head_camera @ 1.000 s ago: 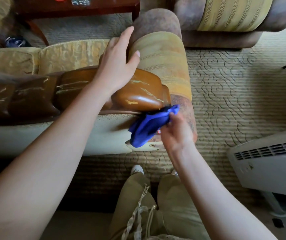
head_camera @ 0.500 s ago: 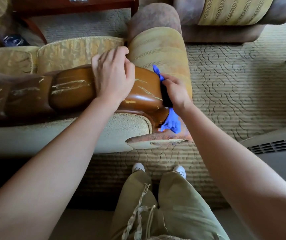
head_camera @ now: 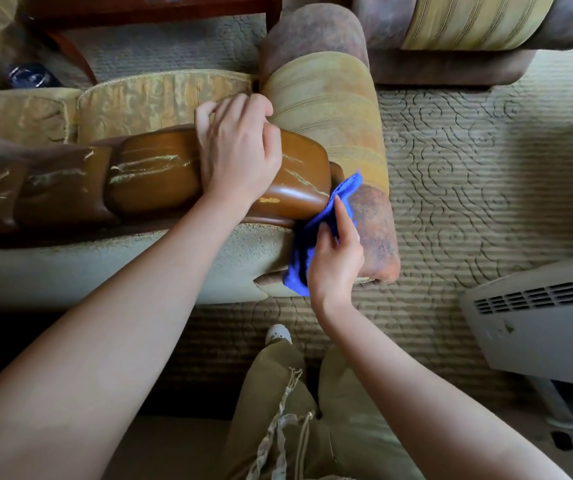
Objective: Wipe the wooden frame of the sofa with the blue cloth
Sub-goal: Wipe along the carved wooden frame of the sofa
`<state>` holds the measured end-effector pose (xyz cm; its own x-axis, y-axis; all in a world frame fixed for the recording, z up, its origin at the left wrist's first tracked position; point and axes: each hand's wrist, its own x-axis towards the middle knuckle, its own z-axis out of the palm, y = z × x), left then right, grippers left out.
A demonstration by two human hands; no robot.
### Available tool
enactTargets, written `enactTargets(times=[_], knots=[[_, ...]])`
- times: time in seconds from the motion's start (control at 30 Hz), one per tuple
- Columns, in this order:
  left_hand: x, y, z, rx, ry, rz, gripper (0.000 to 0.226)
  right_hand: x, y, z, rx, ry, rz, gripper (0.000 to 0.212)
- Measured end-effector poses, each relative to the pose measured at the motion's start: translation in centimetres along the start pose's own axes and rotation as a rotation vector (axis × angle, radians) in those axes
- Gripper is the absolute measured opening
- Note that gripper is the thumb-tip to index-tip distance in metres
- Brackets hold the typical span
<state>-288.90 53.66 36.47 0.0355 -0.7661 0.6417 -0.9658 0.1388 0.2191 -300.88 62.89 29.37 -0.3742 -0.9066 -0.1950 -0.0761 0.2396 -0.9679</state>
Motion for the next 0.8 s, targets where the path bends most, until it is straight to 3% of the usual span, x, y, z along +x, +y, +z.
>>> enactTargets(times=[0.23,0.37,0.53,0.6,0.8], knots=[[0.0,0.0,0.1,0.015,0.027,0.02,0.021,0.3,-0.1,-0.8,0.103,-0.025,0.053,0.041],[-0.1,0.0,0.2,0.012,0.015,0.012,0.023,2.6,-2.5,-1.0,-0.047,-0.072,0.04,0.049],[0.0,0.1,0.1,0.008,0.004,0.003,0.023,7.1,-6.6,-0.2,-0.208,-0.18,0.152,0.025],[0.0,0.2,0.1,0.002,-0.005,-0.004,0.024,9.4,-8.2,0.5,-0.287,-0.249,0.187,0.03],[0.1,0.2,0.1,-0.012,-0.011,-0.014,0.024,13.0,-9.3,1.5,-0.197,-0.405,0.311,0.044]])
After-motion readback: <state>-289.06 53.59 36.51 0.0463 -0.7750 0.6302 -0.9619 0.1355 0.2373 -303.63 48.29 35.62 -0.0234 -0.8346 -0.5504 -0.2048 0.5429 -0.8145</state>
